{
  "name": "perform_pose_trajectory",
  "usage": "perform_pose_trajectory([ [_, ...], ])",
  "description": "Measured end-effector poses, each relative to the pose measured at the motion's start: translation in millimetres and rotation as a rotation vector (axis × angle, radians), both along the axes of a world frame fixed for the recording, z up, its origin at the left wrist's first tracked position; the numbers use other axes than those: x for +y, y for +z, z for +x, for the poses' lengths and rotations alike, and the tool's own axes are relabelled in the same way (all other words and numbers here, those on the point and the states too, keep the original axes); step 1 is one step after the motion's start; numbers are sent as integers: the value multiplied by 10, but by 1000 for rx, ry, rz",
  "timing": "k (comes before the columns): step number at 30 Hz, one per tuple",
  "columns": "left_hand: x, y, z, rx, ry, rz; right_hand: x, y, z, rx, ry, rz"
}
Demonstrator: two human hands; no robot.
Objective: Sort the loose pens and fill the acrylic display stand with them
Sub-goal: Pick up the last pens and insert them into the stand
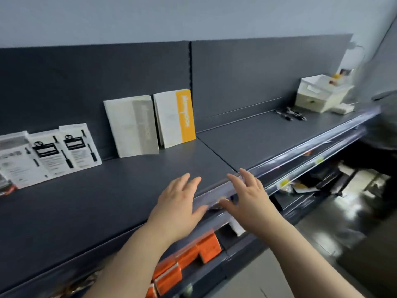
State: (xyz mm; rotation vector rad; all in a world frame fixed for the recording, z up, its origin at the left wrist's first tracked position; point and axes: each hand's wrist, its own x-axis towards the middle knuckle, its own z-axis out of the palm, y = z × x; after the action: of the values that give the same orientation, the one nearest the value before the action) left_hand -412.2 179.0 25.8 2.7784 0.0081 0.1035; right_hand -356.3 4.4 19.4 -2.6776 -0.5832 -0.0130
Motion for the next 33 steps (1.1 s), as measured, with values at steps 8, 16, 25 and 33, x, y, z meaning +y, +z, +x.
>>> perform_pose_trajectory([
  [8,-704,-147,1434,82,-53,-24,-719,-156,1245,54,-68,-51],
  [16,-1414,-200,3089,186,-90,-116,-1502,-223,2738,113,-160,-82],
  [25,-2036,-364,4310,351,-90,-127,-2233,-402,4212,141,-200,-49],
  [33,-2812,-502,5417,384,72,-214,-2930,-624,5747,107,-116,-65],
])
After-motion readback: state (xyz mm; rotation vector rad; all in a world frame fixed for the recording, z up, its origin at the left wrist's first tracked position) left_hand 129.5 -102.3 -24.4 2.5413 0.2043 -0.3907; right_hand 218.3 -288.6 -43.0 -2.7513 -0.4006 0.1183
